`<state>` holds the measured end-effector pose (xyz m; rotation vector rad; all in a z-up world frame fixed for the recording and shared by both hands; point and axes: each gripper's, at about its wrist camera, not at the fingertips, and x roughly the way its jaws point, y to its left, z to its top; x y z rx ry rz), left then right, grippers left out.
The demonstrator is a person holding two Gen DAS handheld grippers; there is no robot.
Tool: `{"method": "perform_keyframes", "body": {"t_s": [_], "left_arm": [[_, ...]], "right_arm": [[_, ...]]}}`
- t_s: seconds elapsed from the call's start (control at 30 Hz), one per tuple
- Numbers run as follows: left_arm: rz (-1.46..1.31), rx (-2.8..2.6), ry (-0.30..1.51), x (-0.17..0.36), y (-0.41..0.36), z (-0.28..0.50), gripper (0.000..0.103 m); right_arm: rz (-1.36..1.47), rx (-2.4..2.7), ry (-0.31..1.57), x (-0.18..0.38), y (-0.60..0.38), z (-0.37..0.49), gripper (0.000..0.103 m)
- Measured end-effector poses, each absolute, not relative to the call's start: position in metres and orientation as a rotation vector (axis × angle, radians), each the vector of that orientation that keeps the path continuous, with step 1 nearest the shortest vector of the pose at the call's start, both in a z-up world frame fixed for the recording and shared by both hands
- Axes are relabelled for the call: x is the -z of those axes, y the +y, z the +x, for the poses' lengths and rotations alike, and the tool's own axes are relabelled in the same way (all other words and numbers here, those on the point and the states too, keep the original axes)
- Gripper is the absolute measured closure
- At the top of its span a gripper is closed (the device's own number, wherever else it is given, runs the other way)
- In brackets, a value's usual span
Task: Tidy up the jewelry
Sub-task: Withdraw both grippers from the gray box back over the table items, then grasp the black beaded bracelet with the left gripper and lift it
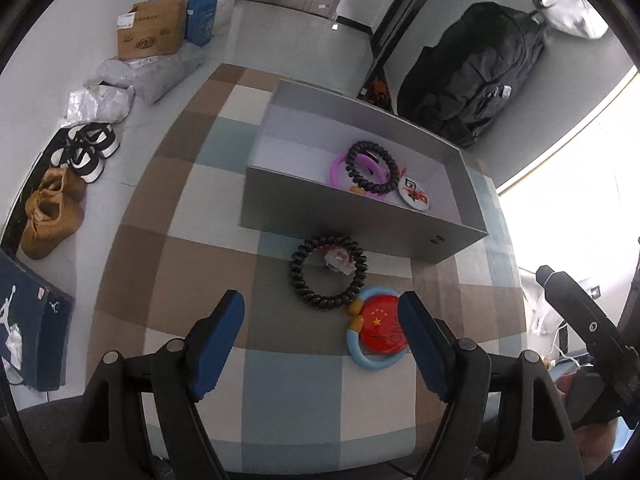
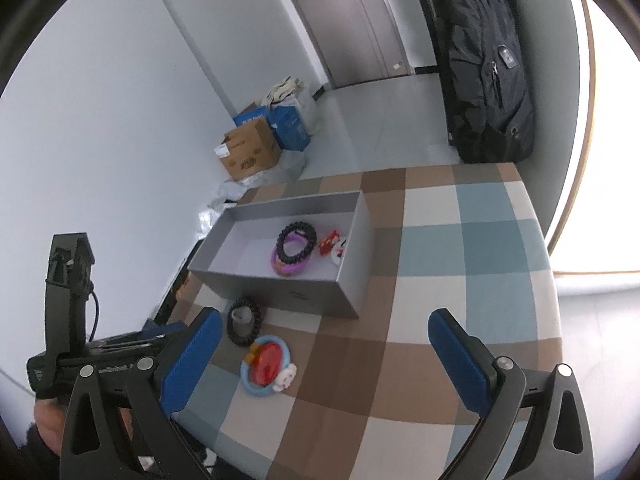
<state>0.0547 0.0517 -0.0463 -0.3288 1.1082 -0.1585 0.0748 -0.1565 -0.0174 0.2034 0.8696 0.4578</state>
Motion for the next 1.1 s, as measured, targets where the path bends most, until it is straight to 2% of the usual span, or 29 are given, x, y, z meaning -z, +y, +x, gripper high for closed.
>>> {"method": "perform_keyframes", "body": {"t_s": [0.63,1.1], "left_arm": [[-0.192,0.064,1.159,0.064,0.033,0.072,0.028],[-0.22,0.013,1.156,0.066,0.036,0.079,0.028]], "right_arm": [[0.158,-0.453,0.922,0.029,-0.153,0.072,0.0],[0.141,-0.45,0.93,0.03,-0.153,0.071,0.0]]}}
